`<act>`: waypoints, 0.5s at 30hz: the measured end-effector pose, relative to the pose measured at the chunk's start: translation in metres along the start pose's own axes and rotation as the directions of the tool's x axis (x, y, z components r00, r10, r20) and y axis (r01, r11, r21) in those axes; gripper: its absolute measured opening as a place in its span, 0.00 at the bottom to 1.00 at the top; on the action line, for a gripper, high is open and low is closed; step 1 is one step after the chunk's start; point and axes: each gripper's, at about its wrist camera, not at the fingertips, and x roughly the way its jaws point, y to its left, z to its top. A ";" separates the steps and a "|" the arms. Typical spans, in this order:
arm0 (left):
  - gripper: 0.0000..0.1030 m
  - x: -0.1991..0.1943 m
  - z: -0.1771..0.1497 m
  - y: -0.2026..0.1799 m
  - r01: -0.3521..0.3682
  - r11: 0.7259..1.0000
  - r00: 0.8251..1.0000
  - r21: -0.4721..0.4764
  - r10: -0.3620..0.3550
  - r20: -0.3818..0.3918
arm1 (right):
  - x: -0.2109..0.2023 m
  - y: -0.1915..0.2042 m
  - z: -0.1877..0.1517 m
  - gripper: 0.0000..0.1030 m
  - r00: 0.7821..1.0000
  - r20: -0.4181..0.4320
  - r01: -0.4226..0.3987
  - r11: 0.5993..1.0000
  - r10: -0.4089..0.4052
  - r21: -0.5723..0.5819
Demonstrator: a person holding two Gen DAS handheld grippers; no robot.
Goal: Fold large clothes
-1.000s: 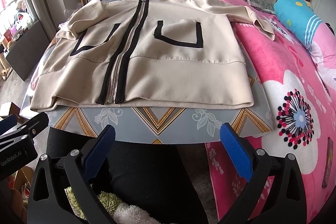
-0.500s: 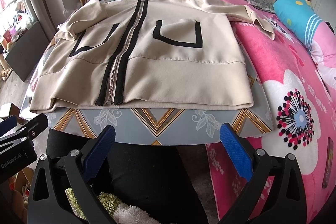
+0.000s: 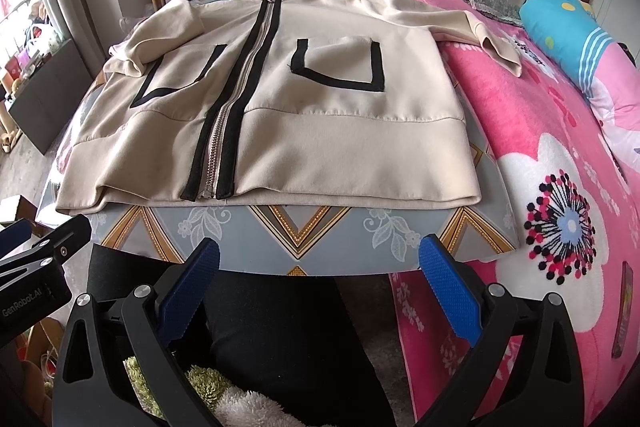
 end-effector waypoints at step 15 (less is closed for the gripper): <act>0.92 0.000 0.000 0.000 -0.001 1.000 1.000 0.001 0.001 -0.001 | 0.001 -0.002 0.000 0.94 1.000 0.004 0.014 1.000 -0.014 -0.001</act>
